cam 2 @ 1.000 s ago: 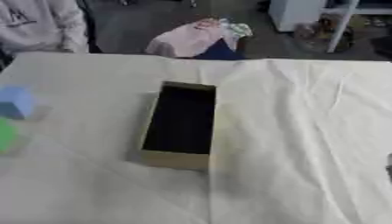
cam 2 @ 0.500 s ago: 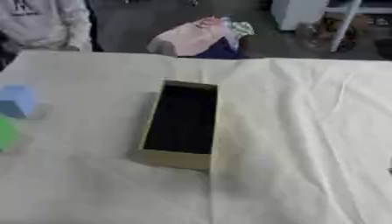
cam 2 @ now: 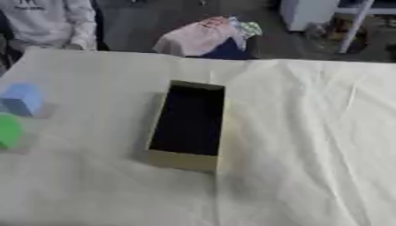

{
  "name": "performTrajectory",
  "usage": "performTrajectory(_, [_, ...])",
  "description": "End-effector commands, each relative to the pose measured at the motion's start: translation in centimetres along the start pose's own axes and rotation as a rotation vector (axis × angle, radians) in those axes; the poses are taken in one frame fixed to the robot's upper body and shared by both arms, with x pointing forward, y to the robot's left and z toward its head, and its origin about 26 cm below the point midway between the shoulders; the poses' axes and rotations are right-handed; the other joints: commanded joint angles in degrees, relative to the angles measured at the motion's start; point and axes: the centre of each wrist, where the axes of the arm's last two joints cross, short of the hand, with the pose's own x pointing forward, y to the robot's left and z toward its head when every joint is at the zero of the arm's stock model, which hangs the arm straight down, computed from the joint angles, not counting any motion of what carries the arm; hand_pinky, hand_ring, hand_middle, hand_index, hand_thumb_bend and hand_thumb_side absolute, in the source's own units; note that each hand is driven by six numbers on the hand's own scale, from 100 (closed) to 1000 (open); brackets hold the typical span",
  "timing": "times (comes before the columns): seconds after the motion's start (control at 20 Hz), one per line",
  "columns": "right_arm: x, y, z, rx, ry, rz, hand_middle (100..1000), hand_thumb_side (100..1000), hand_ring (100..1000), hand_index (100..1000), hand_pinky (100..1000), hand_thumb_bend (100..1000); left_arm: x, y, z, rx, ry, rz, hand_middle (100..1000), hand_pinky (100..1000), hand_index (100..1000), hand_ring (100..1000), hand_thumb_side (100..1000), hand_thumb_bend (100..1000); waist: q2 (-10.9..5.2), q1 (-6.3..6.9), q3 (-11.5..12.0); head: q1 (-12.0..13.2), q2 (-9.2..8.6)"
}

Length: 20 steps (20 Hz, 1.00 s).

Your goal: Pick up objects on the table and place them in the box.

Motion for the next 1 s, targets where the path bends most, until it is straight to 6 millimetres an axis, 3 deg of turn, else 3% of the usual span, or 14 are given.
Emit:
performTrajectory(0.05, [0.5, -0.2, -0.5, 0.013, -0.027, 0.009, 675, 867, 790, 835, 830, 100, -0.7, 0.8, 0.4, -0.001, 0.027, -0.017, 855, 863, 922, 873, 177, 662, -0.33, 0.16, -0.09, 0.51, 0.28])
performTrajectory(0.55, [0.5, -0.1, -0.5, 0.021, -0.025, 0.004, 673, 870, 790, 834, 829, 100, -1.4, 0.1, -1.2, -0.009, 0.034, 0.037, 852, 852, 923, 869, 252, 665, -0.04, 0.12, -0.48, 0.24, 0.28])
performTrajectory(1.0, [0.5, 0.2, -0.4, 0.029, -0.020, 0.001, 671, 877, 790, 833, 829, 100, -1.6, -0.3, -2.2, -0.024, 0.056, 0.049, 848, 852, 913, 872, 288, 700, 0.73, 0.22, -0.62, 2.34, 0.28])
